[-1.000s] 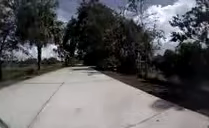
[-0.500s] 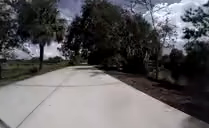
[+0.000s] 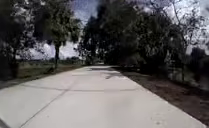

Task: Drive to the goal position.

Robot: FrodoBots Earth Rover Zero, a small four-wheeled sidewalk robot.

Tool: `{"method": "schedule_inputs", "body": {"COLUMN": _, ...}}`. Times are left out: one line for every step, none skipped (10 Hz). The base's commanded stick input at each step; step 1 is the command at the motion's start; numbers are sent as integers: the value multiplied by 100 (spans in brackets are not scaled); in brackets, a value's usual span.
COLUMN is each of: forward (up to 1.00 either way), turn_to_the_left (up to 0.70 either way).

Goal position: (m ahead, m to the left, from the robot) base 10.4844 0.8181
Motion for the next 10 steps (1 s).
{"method": "schedule_inputs", "body": {"forward": 85, "turn_to_the_left": 0}}
{"method": "schedule_inputs", "body": {"forward": 85, "turn_to_the_left": 0}}
{"method": "schedule_inputs", "body": {"forward": 85, "turn_to_the_left": 0}}
{"method": "schedule_inputs", "body": {"forward": 85, "turn_to_the_left": 0}}
{"method": "schedule_inputs", "body": {"forward": 85, "turn_to_the_left": 0}}
{"method": "schedule_inputs", "body": {"forward": 85, "turn_to_the_left": 0}}
{"method": "schedule_inputs", "body": {"forward": 85, "turn_to_the_left": 0}}
{"method": "schedule_inputs", "body": {"forward": 85, "turn_to_the_left": 0}}
{"method": "schedule_inputs", "body": {"forward": 85, "turn_to_the_left": 0}}
{"method": "schedule_inputs", "body": {"forward": 85, "turn_to_the_left": 0}}
